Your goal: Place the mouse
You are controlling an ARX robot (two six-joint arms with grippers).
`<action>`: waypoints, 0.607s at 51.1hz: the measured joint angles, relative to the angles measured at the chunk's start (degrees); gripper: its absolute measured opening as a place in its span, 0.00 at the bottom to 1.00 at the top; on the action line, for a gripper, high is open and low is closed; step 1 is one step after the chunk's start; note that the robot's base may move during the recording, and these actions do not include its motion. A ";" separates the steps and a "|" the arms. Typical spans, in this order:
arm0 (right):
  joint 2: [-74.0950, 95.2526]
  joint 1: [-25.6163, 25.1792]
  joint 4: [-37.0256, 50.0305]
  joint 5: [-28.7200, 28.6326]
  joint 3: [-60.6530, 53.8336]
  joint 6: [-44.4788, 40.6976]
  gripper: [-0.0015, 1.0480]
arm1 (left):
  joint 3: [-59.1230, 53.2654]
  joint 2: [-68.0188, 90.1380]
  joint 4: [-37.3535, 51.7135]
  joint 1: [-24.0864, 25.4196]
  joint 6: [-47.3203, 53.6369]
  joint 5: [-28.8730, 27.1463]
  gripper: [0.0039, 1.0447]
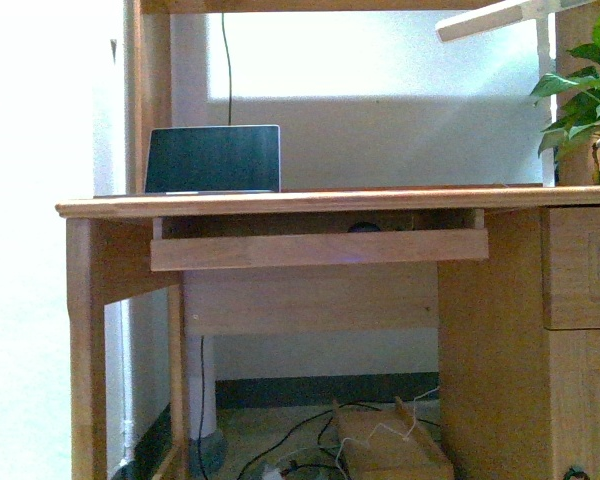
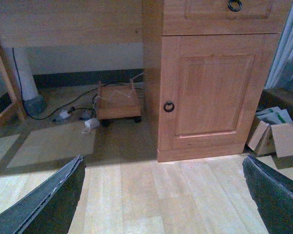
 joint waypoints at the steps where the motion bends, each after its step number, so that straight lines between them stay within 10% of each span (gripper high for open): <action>1: -0.02 0.00 0.00 0.00 0.00 0.00 0.93 | 0.00 0.00 0.00 0.00 0.00 0.00 0.93; 31: -0.02 0.00 0.00 0.00 0.00 0.00 0.93 | 0.00 0.00 0.00 0.00 0.00 0.00 0.93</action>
